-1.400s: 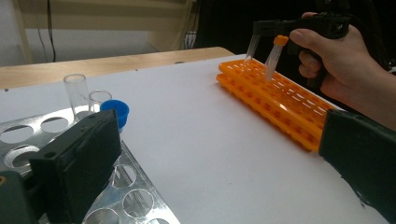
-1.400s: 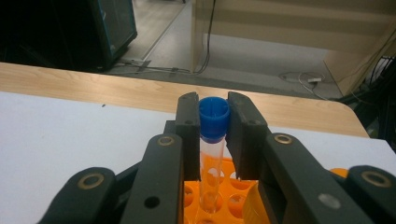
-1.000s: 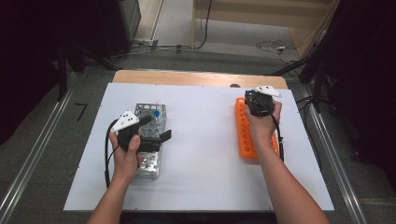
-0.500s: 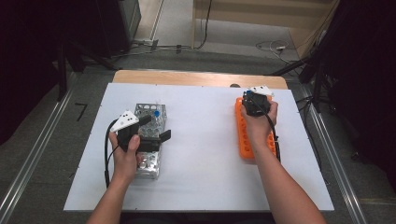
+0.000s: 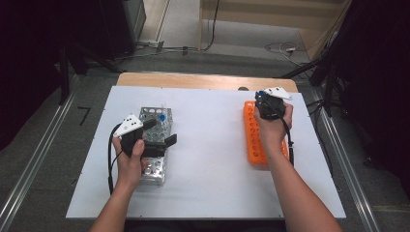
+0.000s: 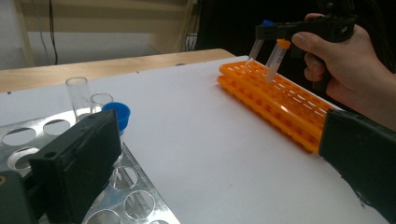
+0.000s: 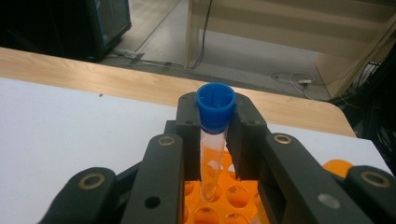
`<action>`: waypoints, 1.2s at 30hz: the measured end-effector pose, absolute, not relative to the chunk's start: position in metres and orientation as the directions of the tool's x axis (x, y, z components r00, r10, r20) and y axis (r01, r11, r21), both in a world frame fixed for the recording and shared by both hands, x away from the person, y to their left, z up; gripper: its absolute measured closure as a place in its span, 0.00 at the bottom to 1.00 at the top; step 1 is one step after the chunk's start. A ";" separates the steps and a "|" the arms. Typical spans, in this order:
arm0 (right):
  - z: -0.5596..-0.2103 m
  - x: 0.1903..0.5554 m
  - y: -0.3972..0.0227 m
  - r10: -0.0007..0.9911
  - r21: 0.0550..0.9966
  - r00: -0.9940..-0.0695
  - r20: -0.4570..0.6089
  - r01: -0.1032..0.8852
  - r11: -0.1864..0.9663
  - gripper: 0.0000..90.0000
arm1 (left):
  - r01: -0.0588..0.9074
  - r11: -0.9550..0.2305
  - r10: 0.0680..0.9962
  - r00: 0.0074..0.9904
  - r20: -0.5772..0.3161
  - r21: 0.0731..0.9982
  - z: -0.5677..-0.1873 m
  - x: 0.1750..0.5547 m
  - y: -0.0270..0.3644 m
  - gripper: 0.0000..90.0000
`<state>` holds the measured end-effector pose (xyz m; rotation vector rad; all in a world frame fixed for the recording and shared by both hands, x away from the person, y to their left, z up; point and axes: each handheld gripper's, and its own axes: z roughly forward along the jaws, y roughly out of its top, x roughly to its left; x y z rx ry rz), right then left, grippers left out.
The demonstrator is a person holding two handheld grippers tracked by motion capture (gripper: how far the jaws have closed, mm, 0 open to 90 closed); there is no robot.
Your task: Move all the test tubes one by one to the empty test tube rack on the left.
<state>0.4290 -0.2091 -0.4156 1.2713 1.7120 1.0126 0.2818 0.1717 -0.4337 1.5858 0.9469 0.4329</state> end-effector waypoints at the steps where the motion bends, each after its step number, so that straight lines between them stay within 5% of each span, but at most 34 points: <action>1: -0.413 0.427 -0.210 0.969 0.914 -0.222 -0.111 0.359 0.187 0.82 | 0.332 0.008 0.766 0.604 -0.219 0.943 -0.434 0.282 0.172 0.00; 21: -0.376 0.378 -0.210 0.878 0.943 -0.478 -0.029 0.279 0.183 0.82 | 0.308 -0.049 0.725 0.666 -0.178 0.950 -0.429 0.277 0.157 0.00; 36: -0.375 0.331 -0.184 0.728 0.941 -0.686 0.013 0.254 0.223 0.82 | 0.318 -0.134 0.668 0.729 -0.151 0.939 -0.430 0.272 0.121 0.12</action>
